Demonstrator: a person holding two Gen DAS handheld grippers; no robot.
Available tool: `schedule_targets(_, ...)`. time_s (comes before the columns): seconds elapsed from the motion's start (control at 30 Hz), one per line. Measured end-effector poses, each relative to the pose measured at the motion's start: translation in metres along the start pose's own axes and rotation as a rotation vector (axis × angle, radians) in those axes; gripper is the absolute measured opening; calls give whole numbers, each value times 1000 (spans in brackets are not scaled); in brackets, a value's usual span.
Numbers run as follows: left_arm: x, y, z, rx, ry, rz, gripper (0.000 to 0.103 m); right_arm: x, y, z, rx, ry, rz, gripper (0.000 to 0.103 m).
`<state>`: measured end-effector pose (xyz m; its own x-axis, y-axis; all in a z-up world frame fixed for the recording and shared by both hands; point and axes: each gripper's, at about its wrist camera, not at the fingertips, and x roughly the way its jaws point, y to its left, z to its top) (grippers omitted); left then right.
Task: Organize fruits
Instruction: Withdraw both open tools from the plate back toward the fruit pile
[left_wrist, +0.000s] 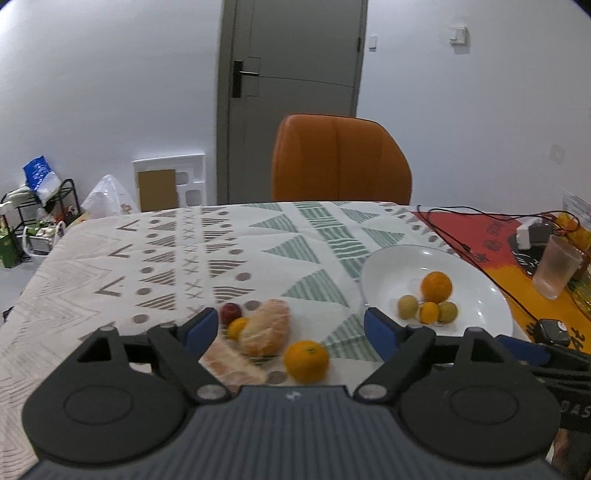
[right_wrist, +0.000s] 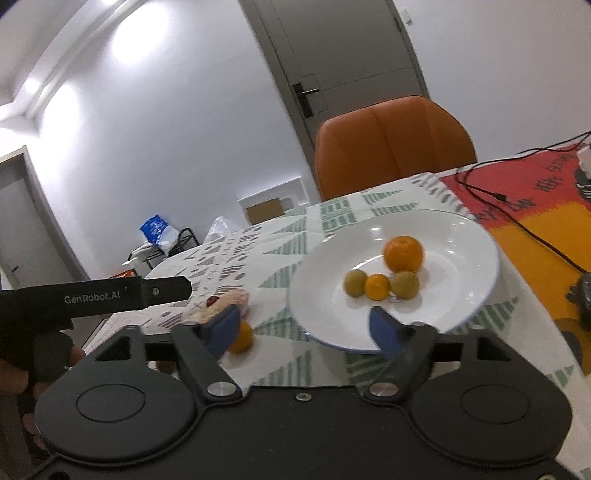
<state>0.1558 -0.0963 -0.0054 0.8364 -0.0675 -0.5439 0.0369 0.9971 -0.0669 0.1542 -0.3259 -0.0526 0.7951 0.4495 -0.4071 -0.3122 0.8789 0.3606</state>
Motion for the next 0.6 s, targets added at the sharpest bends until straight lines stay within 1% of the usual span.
schedule_targets(0.07, -3, 8, 0, -10, -3, 17, 87, 2, 6, 1, -14, 4, 7, 85)
schedule_targets(0.2, -7, 23, -2, -28, -7, 44, 88, 4, 19, 2, -41, 7, 35, 95)
schedule_targets(0.37, -11, 40, -7, -50, -1, 60, 88, 10, 33, 1, -67, 17, 65, 97)
schedule_targets(0.47, -12, 47, -9, -62, 3, 72, 88, 15, 39, 0, -76, 27, 68, 98)
schedule_targets(0.6, -10, 58, -15, -90, 8, 70, 88, 21, 44, -1, -80, 47, 78, 99)
